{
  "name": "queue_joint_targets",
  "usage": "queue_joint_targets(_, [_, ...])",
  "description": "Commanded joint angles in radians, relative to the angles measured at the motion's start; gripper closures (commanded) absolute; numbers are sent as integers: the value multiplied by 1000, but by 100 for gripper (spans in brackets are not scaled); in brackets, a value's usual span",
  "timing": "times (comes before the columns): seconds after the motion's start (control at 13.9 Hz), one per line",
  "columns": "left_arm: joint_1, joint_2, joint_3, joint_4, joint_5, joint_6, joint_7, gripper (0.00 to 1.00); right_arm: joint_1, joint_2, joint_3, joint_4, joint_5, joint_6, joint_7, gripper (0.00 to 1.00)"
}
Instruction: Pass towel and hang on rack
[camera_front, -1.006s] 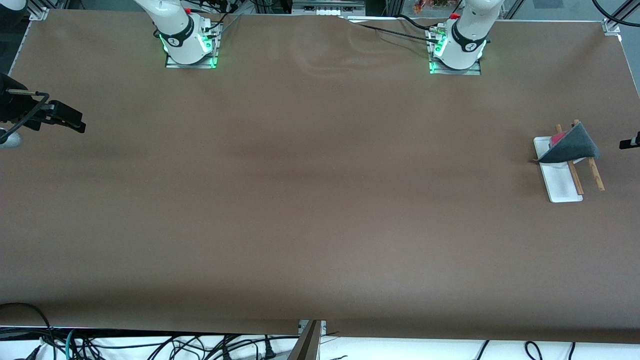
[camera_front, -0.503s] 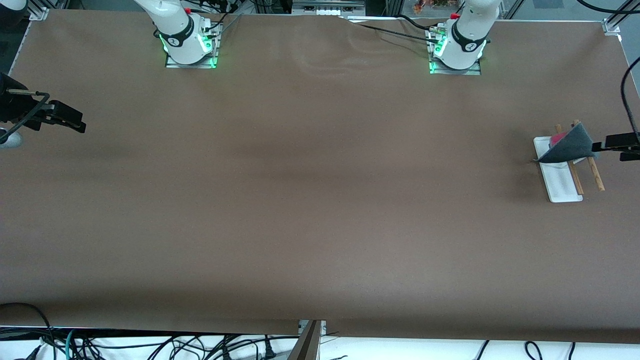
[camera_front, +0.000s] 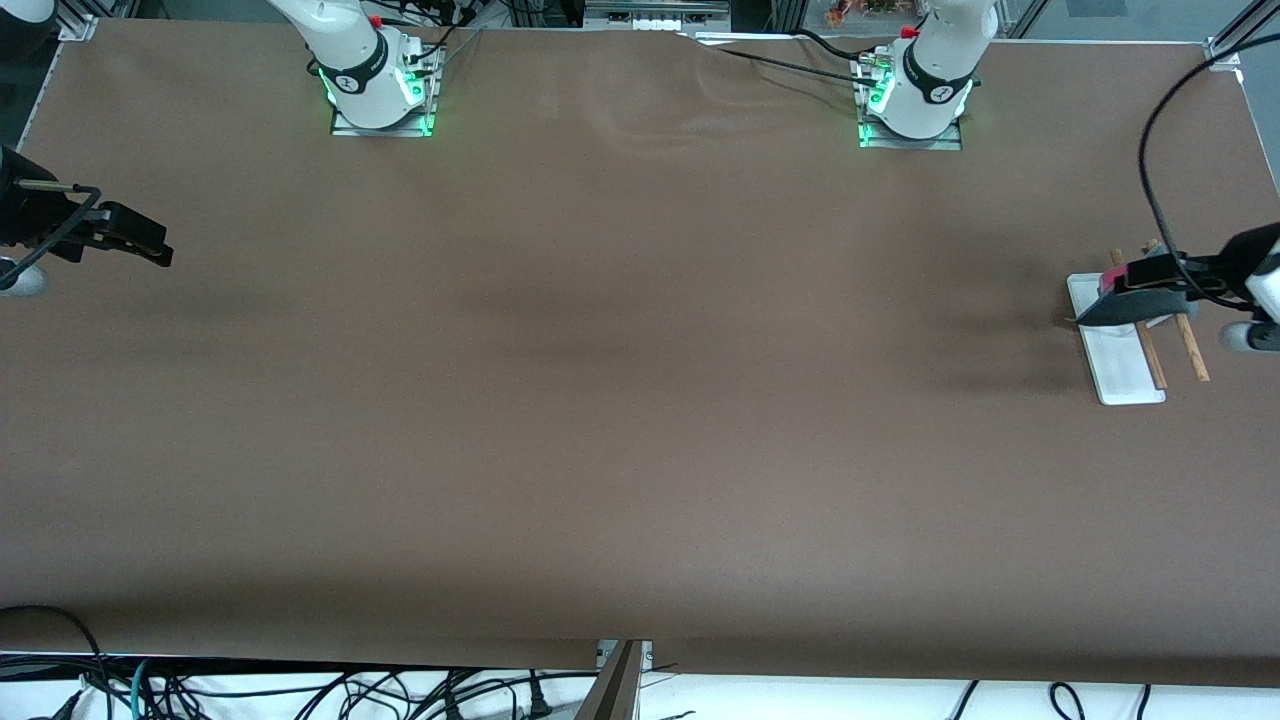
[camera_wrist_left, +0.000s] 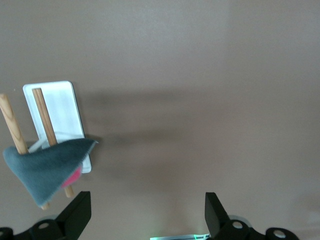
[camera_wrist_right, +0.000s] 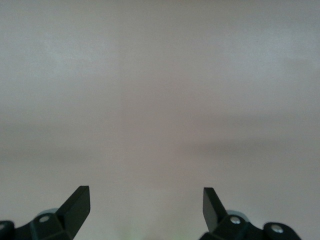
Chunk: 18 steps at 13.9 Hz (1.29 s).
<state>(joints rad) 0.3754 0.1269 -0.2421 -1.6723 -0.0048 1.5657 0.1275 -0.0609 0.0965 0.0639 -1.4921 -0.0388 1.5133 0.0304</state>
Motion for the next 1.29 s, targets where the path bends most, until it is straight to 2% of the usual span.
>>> queue_joint_targets(0.0, [-183, -163, 147, -180, -24, 83, -100, 0, -2, 3, 1, 10, -1, 1, -15, 0])
queue_joint_targets(0.22, [-222, -230, 164, -254, -50, 152, -157, 0, -2, 3, 1, 10, -1, 5, -15, 0])
queue_joint_targets(0.36, [-224, -222, 170, -241, -69, 145, -158, 0, -2, 3, 1, 10, -1, 5, -15, 0])
queue_joint_targets(0.5, [-227, -214, 175, -181, -69, 110, -157, 0, -2, 3, 1, 9, 0, 5, -15, 0])
queue_joint_targets(0.72, [-230, -145, 175, 6, -60, -59, -161, 0, 1, 3, 2, 10, 0, 5, -14, 0])
queue_joint_targets(1.22, [-282, -145, 207, 6, -60, -55, -198, 0, 1, 3, 2, 10, 0, 4, -14, 0])
